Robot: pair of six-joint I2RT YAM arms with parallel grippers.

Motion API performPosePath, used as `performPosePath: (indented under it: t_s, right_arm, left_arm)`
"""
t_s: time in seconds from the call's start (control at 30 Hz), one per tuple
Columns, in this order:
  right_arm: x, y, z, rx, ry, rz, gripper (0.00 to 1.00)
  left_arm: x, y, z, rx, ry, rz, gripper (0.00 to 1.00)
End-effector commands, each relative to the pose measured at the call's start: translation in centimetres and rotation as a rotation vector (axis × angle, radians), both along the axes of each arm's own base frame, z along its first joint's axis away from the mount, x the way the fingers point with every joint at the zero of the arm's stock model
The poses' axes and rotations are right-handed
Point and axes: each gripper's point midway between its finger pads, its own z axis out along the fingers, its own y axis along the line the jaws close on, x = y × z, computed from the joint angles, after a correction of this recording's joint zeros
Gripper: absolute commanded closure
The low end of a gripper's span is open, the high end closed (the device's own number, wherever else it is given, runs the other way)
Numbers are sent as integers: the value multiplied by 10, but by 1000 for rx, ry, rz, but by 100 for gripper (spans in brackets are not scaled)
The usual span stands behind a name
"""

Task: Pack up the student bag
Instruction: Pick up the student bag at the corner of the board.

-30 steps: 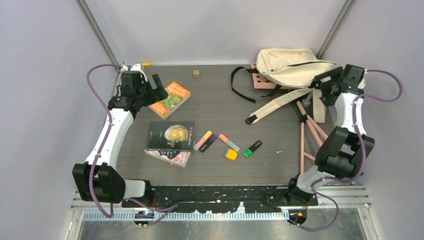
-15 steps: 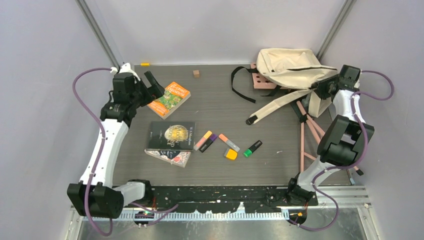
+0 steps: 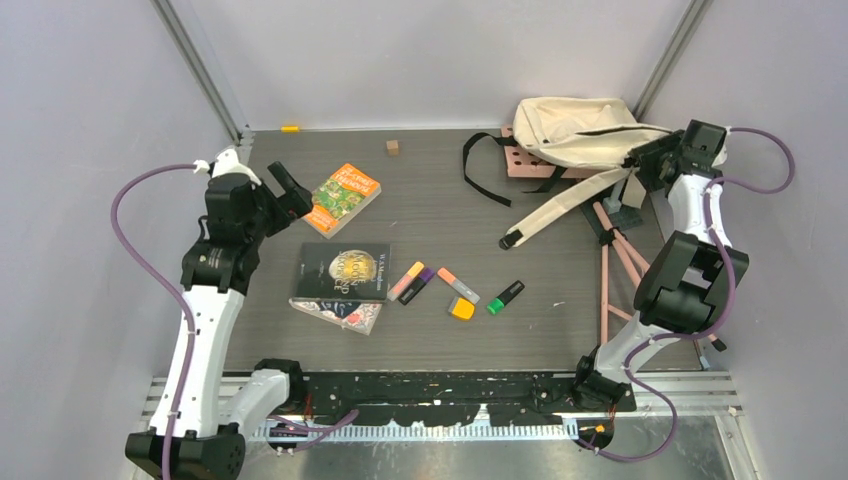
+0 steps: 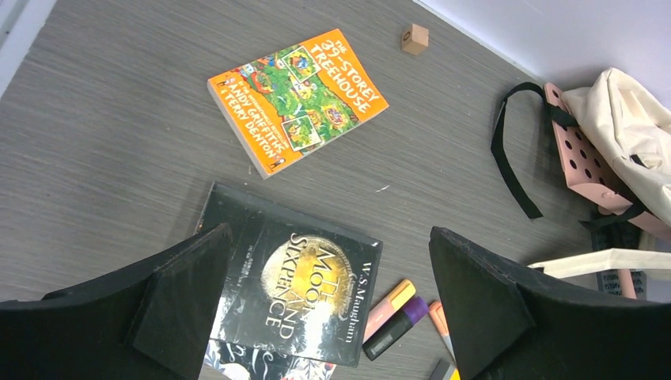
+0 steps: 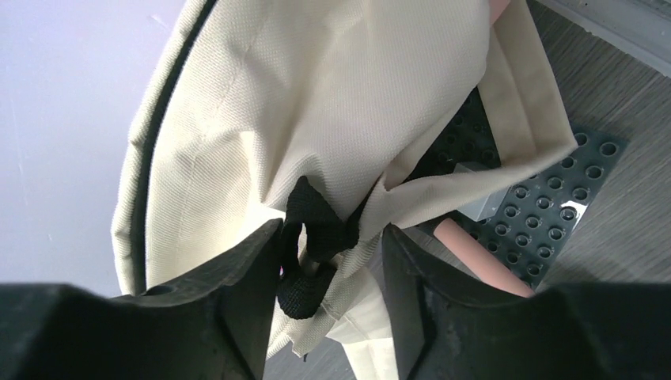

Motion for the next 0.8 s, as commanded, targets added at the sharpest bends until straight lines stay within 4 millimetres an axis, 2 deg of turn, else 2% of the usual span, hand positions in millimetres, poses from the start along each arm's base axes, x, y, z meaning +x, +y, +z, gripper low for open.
performPosePath:
  t_s: [0.0, 0.23, 0.33, 0.37, 0.43, 0.53, 0.63, 0.7, 0.73, 0.77]
  right_arm:
    - [13, 7, 46, -13, -129, -15, 39]
    - [10, 43, 28, 5, -60, -13, 36]
    - [4, 46, 22, 0, -33, -33, 43]
    - [2, 45, 25, -10, -34, -49, 49]
    - [-2, 38, 33, -40, -39, -88, 59]
    - [-10, 26, 63, -110, -87, -144, 69]
    - [-13, 16, 97, -204, -130, -156, 71]
    - [-13, 10, 113, -251, -137, -164, 72]
    - [-9, 8, 113, -264, -132, -158, 73]
    - [-6, 8, 124, -273, -154, -155, 73]
  left_arm:
    - [-7, 9, -5, 1, 9, 58, 2]
    - [-14, 11, -2, 9, 19, 59, 1]
    - [-20, 12, 1, 25, 28, 54, 1]
    - [-24, 13, 1, 29, 30, 54, 1]
    - [-29, 15, 0, 37, 30, 58, 1]
    - [-34, 17, -3, 46, 27, 67, 1]
    - [-34, 18, -3, 42, 23, 72, 2]
    - [-34, 17, 2, 35, 15, 74, 1]
    - [-36, 18, 6, 31, 8, 81, 1]
    - [-38, 19, 9, 29, 1, 87, 1]
